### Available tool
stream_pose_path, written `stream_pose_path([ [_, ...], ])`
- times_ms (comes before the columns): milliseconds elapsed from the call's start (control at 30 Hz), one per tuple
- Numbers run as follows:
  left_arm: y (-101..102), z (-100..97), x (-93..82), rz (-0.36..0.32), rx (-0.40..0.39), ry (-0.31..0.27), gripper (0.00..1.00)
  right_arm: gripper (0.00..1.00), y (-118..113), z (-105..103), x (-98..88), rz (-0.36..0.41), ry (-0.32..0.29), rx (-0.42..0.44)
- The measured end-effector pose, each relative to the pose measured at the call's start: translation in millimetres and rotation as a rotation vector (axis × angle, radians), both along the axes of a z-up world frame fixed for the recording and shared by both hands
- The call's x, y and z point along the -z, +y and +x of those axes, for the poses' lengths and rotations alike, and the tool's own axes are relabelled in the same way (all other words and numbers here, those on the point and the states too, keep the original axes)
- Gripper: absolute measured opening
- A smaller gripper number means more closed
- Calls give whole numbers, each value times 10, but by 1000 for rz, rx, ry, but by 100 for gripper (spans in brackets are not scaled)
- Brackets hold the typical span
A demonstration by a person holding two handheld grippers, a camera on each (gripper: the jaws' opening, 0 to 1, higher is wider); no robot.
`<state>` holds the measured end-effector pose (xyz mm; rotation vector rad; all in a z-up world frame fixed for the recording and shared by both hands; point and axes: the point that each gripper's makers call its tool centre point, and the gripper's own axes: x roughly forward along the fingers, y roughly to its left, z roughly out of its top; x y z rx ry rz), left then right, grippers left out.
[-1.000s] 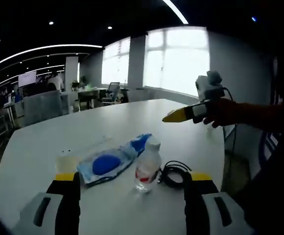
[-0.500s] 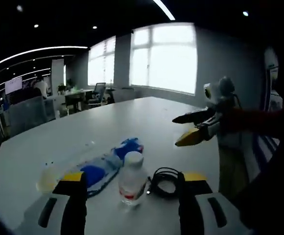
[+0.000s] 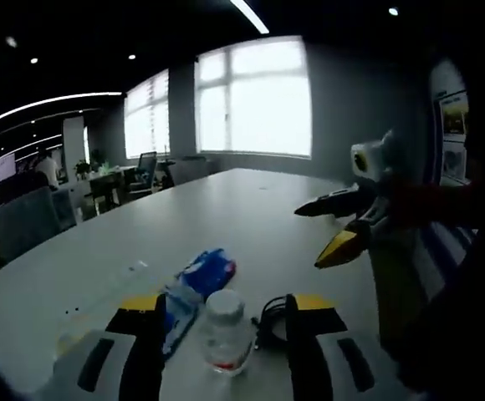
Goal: Arrange the tabletop items into an orderly group along one side of the table until the central work area is clear of visible clutter.
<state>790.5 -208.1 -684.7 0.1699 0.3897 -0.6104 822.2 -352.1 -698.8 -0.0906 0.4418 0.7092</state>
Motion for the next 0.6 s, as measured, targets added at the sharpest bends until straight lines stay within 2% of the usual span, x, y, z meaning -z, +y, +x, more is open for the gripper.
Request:
stream_pose_path([
  [200, -45, 60, 118, 1, -3, 32, 49, 98, -9, -19, 74, -2, 12, 6],
  [467, -137, 187, 205, 13, 29, 29, 42, 97, -65, -49, 189, -5, 44, 19],
  [600, -176, 203, 203, -4, 102, 13, 37, 97, -88, -62, 205, 2, 55, 27],
])
